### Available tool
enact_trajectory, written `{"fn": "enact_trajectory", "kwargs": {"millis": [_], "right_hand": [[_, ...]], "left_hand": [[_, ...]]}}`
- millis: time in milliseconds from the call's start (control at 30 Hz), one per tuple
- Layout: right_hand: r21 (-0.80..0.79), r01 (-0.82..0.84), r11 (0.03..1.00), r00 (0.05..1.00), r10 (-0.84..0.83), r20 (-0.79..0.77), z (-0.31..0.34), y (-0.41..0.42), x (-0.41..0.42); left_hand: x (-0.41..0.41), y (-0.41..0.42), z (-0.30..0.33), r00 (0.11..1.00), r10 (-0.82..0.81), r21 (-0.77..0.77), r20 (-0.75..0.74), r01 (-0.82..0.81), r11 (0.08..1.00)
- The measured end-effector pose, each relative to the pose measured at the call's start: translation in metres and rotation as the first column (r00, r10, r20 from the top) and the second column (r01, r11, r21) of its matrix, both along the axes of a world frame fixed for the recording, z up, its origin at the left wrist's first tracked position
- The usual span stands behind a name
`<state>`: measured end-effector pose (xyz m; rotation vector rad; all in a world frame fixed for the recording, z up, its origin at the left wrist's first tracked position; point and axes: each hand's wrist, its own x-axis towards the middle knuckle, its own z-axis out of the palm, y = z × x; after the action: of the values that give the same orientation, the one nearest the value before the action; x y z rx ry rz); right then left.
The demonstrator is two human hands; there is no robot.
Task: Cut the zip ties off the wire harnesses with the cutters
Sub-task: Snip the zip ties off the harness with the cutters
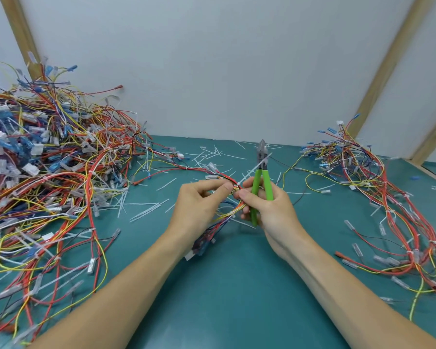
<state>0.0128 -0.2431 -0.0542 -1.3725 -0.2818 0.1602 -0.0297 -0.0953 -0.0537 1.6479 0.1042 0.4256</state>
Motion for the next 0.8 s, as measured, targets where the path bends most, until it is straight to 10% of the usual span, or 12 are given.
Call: {"fn": "enact_trajectory", "kwargs": {"millis": [433, 600, 800], "right_hand": [[0.041, -0.104, 0.994, 0.993, 0.106, -0.056, 0.009, 0.000, -0.007], [-0.013, 0.121, 0.993, 0.983, -0.118, 0.137, 0.011, -0.004, -0.003], [-0.227, 0.100, 0.969, 0.933, -0.012, 0.359, 0.007, -0.012, -0.002]], "left_hand": [[0.000, 0.004, 0.006, 0.992, -0.033, -0.223, -0.119, 0.005, 0.975], [0.002, 0.008, 0.010, 0.999, 0.009, -0.389, -0.032, -0.020, 0.921], [0.003, 0.014, 0.007, 0.982, 0.187, -0.300, 0.005, -0.176, 0.937]]}}
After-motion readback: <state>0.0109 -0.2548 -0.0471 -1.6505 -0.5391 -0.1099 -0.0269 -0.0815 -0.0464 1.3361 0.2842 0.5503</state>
